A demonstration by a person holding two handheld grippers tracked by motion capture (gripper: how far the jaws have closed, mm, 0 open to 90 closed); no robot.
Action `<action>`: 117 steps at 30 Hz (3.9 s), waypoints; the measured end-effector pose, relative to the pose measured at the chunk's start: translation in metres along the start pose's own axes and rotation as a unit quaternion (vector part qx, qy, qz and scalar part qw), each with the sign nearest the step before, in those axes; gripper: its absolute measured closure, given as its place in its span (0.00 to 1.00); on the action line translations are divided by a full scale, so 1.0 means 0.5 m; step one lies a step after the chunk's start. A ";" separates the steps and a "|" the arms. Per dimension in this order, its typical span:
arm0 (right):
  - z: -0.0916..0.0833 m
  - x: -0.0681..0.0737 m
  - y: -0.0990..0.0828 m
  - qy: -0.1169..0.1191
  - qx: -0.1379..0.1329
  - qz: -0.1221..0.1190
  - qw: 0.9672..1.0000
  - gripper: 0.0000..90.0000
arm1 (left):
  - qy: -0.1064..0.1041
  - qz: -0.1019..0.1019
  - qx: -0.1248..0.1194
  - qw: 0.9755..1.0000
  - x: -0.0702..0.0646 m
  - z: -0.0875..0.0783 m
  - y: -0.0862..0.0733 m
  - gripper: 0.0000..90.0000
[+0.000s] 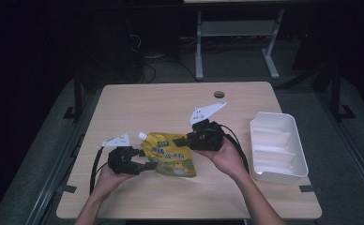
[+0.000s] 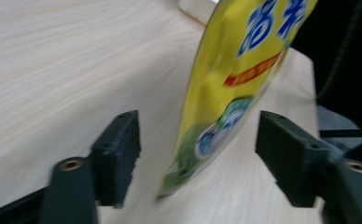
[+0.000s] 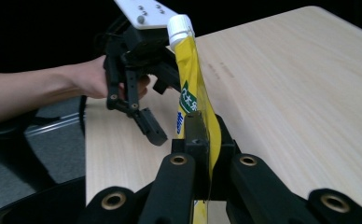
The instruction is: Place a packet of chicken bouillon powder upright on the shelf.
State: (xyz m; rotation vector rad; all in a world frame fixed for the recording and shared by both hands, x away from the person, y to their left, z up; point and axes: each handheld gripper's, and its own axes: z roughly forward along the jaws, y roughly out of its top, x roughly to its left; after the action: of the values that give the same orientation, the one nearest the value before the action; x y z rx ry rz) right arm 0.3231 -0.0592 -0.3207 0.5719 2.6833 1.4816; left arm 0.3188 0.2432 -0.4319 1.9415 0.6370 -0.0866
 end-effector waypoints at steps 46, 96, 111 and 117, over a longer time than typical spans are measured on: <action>0.040 -0.055 -0.071 0.058 0.027 0.033 0.997 1.00 | 0.016 0.062 0.026 0.998 -0.035 0.010 0.004 0.74; -0.185 -0.112 -0.071 0.044 -0.003 0.025 0.999 1.00 | 0.116 0.074 0.071 0.988 -0.029 -0.006 -0.028 0.38; -0.239 -0.109 -0.055 0.030 -0.011 0.022 0.999 1.00 | 0.132 0.068 0.064 0.987 -0.029 -0.019 -0.034 0.31; -0.254 -0.111 -0.058 0.025 -0.011 0.023 0.999 1.00 | 0.135 0.067 0.062 0.987 -0.029 -0.022 -0.035 0.30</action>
State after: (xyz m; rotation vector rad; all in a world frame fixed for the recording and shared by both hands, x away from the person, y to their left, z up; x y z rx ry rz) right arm 0.3413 -0.1946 -0.2837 0.6084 2.7055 1.5555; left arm 0.2959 0.2524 -0.4366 2.1321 0.6876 0.2290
